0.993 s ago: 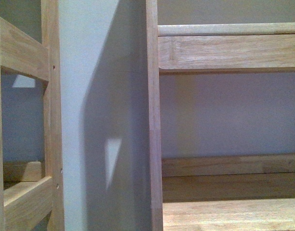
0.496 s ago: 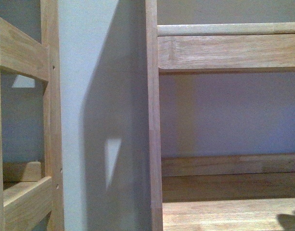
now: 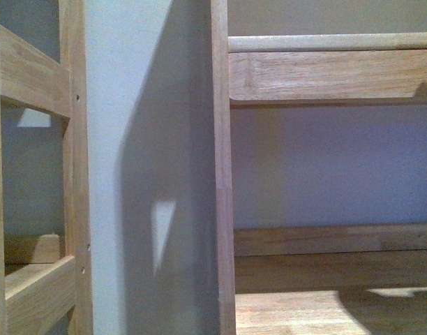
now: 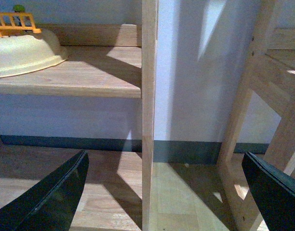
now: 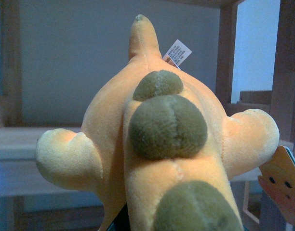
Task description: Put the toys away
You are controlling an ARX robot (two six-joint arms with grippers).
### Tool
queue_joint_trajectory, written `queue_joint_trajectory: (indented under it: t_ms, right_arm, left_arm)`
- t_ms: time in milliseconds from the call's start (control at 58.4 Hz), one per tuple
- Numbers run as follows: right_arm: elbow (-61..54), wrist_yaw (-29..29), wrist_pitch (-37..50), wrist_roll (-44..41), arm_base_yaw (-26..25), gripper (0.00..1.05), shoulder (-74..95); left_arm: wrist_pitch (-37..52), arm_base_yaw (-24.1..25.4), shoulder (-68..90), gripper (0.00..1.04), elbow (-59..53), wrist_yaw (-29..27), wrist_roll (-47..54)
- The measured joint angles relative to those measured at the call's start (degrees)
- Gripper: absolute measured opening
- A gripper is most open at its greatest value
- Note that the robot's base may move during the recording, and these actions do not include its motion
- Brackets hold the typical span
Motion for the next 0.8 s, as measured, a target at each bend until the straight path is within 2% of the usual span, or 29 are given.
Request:
queue_joint_trajectory:
  t_ms: [171,548,805]
  right_arm:
    - [9.2,-3.39,2.51,0.5,-0.72,0.08,10.71]
    - [30.12,-8.7,0.85,6.23,2.62,0.08,35.39]
    - [45.99,-10.45,-5.97,14.84,4.61,0.08,49.48]
  left_arm:
    - [0.0,0.0,0.0,0.98,0.02,0.0,0.0]
    - [0.0,0.0,0.0,0.98,0.02,0.0,0.0]
    - [0.0,0.0,0.0,0.98,0.02,0.0,0.0]
